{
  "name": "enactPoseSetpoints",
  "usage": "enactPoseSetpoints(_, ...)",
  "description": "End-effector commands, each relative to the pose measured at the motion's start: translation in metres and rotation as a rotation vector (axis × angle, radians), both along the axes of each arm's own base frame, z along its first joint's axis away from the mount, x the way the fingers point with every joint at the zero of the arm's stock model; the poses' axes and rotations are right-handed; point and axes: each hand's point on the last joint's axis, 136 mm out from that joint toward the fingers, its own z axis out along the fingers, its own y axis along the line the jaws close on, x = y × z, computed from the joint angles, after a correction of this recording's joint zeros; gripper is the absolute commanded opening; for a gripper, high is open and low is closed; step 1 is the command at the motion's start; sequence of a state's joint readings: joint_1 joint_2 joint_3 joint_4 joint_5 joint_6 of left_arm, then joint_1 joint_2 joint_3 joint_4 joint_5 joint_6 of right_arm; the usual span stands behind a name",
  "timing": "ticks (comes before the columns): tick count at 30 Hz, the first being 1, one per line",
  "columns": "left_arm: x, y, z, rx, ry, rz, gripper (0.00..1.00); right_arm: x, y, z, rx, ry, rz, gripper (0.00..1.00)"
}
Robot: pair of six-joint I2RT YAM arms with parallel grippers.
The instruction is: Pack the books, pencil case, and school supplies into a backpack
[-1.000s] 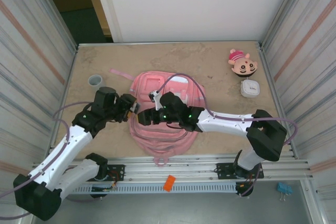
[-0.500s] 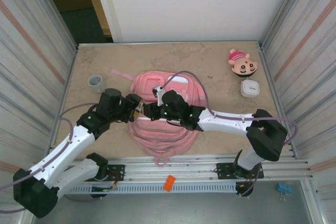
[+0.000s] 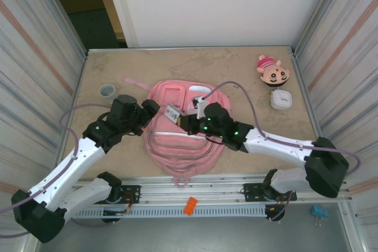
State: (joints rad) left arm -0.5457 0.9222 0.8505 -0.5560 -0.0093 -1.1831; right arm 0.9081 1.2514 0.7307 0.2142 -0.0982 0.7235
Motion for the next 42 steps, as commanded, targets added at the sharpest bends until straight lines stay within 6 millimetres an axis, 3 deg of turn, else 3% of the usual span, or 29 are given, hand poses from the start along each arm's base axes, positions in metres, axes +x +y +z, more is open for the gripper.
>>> enactPoseSetpoints(1,-0.002,0.029,0.0,0.351,-0.096,-0.129,0.8,0.003,-0.038,0.002,-0.021,0.018,-0.053,0.09)
enactPoseSetpoints(6,0.004,0.031,0.016,0.59,-0.304,-0.337,0.77,0.006,-0.092,-0.009,-0.073,0.093,-0.108,0.09)
enactPoseSetpoints(7,0.006,0.027,0.021,0.65,-0.369,-0.405,0.77,0.005,-0.102,-0.003,-0.05,0.083,-0.12,0.09)
enactPoseSetpoints(10,0.005,0.011,0.035,0.798,-0.547,-0.646,0.73,0.004,-0.125,-0.004,-0.011,0.1,-0.158,0.09)
enactPoseSetpoints(13,-0.011,-0.018,0.032,0.838,-0.694,-0.931,0.7,0.004,-0.146,-0.008,-0.023,0.124,-0.202,0.09)
enactPoseSetpoints(17,-0.037,-0.05,0.004,0.869,-0.753,-1.269,0.72,0.002,-0.159,-0.009,-0.035,0.128,-0.228,0.08)
enactPoseSetpoints(22,-0.058,-0.075,-0.052,0.997,-0.699,-1.6,0.86,0.0,-0.163,-0.004,-0.019,0.112,-0.232,0.08)
enactPoseSetpoints(24,-0.063,-0.085,-0.064,0.999,-0.707,-1.678,0.89,-0.001,-0.163,-0.004,-0.019,0.113,-0.231,0.08)
enactPoseSetpoints(30,-0.06,-0.106,-0.078,0.978,-0.752,-1.735,0.93,-0.004,-0.163,-0.007,-0.021,0.123,-0.226,0.08)
enactPoseSetpoints(35,-0.048,-0.106,-0.09,1.043,-0.708,-1.727,0.93,-0.005,-0.164,-0.008,-0.024,0.12,-0.225,0.08)
enactPoseSetpoints(37,-0.036,-0.101,-0.091,1.126,-0.68,-1.689,0.84,-0.005,-0.164,-0.009,-0.026,0.12,-0.226,0.08)
enactPoseSetpoints(39,-0.022,-0.098,-0.082,1.198,-0.674,-1.607,0.65,-0.006,-0.164,-0.009,-0.026,0.12,-0.223,0.07)
enactPoseSetpoints(42,-0.011,-0.106,-0.053,1.198,-0.767,-1.48,0.59,-0.006,-0.165,-0.007,-0.022,0.113,-0.224,0.07)
